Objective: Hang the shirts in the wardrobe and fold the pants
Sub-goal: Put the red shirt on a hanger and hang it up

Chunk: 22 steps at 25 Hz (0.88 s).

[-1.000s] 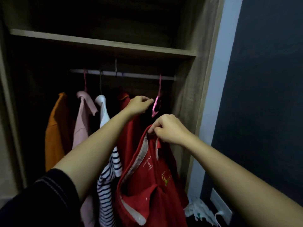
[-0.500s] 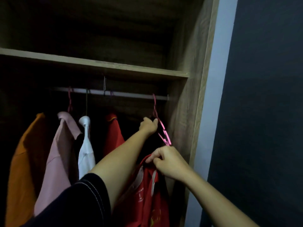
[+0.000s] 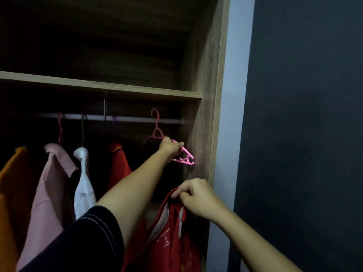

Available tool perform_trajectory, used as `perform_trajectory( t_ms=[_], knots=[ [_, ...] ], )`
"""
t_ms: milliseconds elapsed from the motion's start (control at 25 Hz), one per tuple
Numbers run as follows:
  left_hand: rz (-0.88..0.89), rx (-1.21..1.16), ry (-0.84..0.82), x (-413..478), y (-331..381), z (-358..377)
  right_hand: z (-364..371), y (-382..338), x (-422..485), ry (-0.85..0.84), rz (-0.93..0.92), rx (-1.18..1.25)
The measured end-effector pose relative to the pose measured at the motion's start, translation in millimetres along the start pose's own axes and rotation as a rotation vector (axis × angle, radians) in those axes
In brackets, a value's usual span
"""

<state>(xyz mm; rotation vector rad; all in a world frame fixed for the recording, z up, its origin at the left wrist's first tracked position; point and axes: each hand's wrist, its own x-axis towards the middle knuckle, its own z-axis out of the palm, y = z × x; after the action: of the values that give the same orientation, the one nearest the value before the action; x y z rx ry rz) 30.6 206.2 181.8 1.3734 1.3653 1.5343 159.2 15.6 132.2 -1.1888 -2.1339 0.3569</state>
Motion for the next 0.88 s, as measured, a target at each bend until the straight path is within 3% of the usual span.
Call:
perform_trajectory(
  t_ms=[280, 360, 480, 600, 720, 800, 880],
  knots=[
    [-0.009, -0.358, -0.096, -80.9, 44.6, -54.8, 20.9, -13.6, -6.6, 0.043, 0.015, -0.026],
    [-0.053, -0.354, -0.131, -116.0, 51.7, -86.5, 28.7, -18.9, -10.5, 0.041, -0.010, -0.071],
    [-0.110, -0.204, -0.183, -170.5, 54.5, -152.7, 43.8, -23.3, -15.9, 0.023, -0.026, -0.132],
    [-0.135, -0.036, -0.082, -218.7, 42.9, -214.5, 64.2, -21.3, -19.0, 0.044, 0.036, -0.112],
    [0.014, 0.297, 0.168, -263.4, 17.4, -276.9, 89.8, -30.8, -25.2, 0.031, 0.107, -0.085],
    [0.165, 0.613, 0.227, -289.5, -2.2, -315.0, 100.8, -40.5, -27.6, 0.010, 0.175, -0.107],
    [0.255, 0.746, 0.232, -314.6, -19.7, -350.4, 106.4, -48.9, -28.3, -0.008, 0.213, -0.127]
  ],
)
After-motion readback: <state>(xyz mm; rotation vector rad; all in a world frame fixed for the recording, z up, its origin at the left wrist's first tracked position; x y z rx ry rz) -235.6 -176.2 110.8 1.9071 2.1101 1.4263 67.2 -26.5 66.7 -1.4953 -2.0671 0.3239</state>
